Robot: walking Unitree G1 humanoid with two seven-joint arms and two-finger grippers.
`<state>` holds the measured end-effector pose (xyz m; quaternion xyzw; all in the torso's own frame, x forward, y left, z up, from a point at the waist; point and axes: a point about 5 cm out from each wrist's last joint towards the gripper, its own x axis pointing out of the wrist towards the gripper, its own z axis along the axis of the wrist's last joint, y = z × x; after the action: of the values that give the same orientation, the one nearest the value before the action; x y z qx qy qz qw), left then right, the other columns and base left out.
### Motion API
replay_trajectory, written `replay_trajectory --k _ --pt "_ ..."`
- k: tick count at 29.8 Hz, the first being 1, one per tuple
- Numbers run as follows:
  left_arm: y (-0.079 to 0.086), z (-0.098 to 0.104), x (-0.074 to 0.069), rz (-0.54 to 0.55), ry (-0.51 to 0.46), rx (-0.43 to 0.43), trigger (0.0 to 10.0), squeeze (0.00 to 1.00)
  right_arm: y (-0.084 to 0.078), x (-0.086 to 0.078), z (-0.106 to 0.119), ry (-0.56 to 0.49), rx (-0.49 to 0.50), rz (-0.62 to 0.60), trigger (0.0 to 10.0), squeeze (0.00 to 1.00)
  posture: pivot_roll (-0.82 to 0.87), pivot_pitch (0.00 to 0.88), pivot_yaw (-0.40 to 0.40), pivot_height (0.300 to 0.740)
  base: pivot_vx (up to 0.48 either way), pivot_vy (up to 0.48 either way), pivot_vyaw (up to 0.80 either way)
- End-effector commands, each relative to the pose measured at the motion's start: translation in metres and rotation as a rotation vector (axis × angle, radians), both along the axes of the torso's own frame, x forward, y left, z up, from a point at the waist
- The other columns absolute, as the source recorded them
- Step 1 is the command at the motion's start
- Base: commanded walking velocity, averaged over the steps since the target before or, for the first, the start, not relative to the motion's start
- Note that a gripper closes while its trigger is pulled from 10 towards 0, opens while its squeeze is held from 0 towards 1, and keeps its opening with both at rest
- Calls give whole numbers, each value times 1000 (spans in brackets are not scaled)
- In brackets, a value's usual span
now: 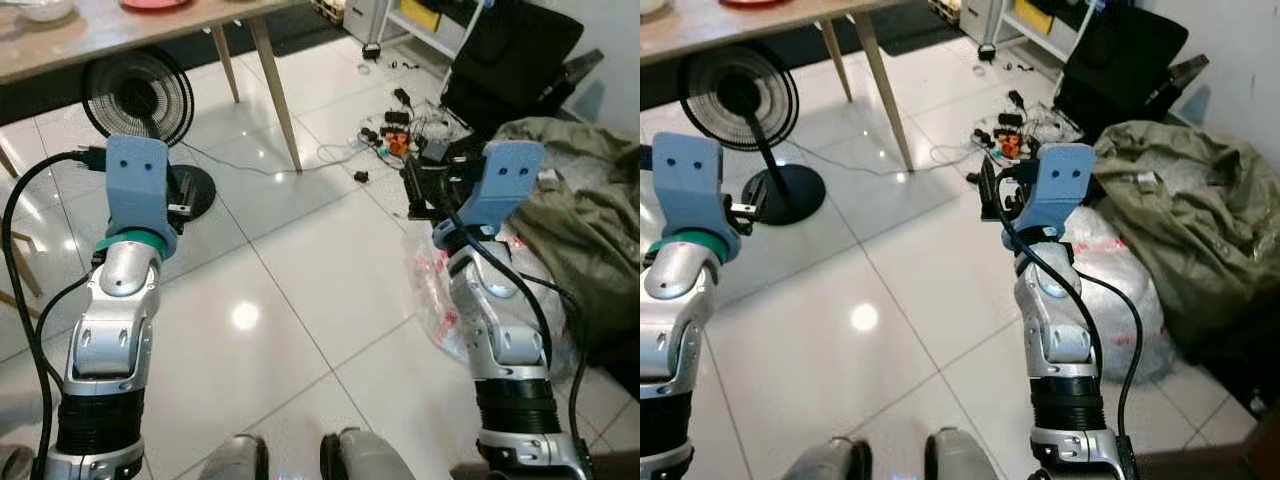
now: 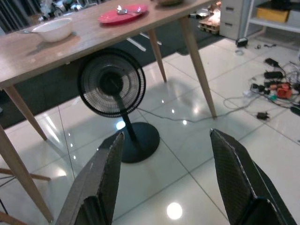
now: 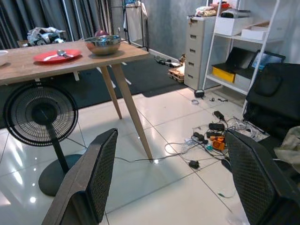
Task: Setting the table
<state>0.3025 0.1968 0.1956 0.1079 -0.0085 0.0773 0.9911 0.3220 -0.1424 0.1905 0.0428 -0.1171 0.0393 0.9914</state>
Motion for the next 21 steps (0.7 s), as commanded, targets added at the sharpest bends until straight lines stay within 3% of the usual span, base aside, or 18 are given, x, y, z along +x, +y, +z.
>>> replay_trajectory --k 1,13,21 --pt "0 -2 -1 -2 7 5 10000 0 -1 0 -2 7 -13 -9 10000 0 -91 62 21 740 442 0 0" --pt "-11 1 0 -87 -20 42 10000 0 -2 -1 -3 -15 -34 -31 10000 0 -83 58 22 740 444 0 0" --pt "-28 6 -5 -223 -102 156 10000 0 6 -1 -3 -51 -48 3 10000 0 -66 36 29 740 448 0 0"
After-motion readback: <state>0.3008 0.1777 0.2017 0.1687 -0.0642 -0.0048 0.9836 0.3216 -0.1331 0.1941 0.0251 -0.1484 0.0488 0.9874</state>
